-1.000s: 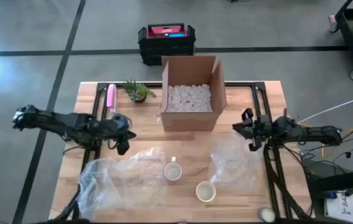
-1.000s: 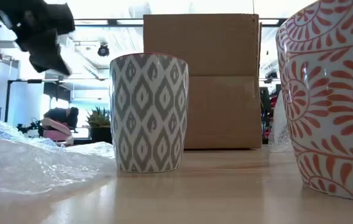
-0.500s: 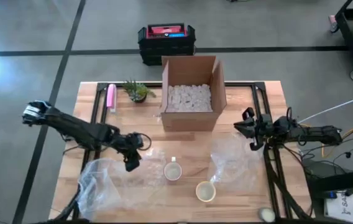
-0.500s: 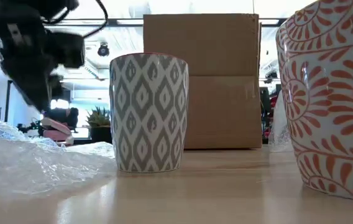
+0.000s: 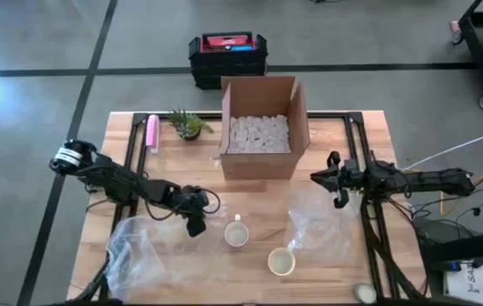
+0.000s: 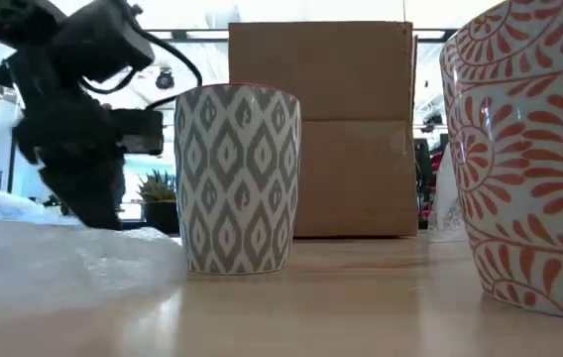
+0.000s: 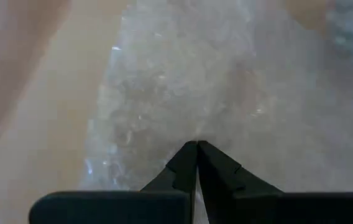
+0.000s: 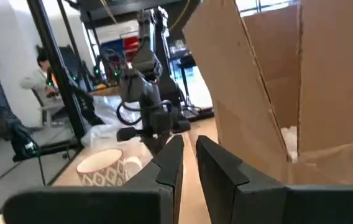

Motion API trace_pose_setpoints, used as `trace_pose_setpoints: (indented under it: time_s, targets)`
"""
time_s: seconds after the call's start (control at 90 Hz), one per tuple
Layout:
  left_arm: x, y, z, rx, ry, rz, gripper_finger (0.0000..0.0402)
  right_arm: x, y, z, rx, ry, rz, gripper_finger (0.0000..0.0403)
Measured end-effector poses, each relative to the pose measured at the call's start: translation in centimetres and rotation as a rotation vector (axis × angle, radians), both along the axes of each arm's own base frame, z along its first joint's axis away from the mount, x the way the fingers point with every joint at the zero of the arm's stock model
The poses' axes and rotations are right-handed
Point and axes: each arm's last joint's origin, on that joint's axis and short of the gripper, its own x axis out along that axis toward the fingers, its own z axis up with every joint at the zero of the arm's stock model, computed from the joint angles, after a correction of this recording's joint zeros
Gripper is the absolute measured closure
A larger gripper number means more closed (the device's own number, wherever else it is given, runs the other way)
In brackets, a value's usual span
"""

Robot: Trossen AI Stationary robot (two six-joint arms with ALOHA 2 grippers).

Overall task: Wrap mug
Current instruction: Prepare the bubble wrap

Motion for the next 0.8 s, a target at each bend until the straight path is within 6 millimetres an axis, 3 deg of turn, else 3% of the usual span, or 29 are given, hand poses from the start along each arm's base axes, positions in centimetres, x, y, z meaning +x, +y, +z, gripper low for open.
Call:
trace_pose_setpoints:
  time_s: [0.178,0.344,0.533,0.644,0.8]
  targets:
    - [1.7,1.2,0.6,0.113,-0.07,0.023,0.0401,2.2,0.0,-1.0,-0.057,0.174,-0.001,0.0371]
    - [3.0,2.8,1.4,0.196,-0.094,0.022,0.0401,5.3,0.0,1.7,-0.163,0.315,0.018,0.0371]
    - [3.7,3.6,2.5,0.219,-0.103,0.017,0.0401,8.9,0.1,4.7,-0.191,0.675,0.064,0.0371]
    - [4.2,3.4,4.5,0.233,-0.141,-0.015,0.0401,10.5,0.8,6.1,-0.199,0.829,0.114,0.0371]
    - [4.4,3.2,7.6,0.254,-0.163,-0.053,0.0401,12.8,2.9,8.1,-0.203,0.833,0.251,0.0371]
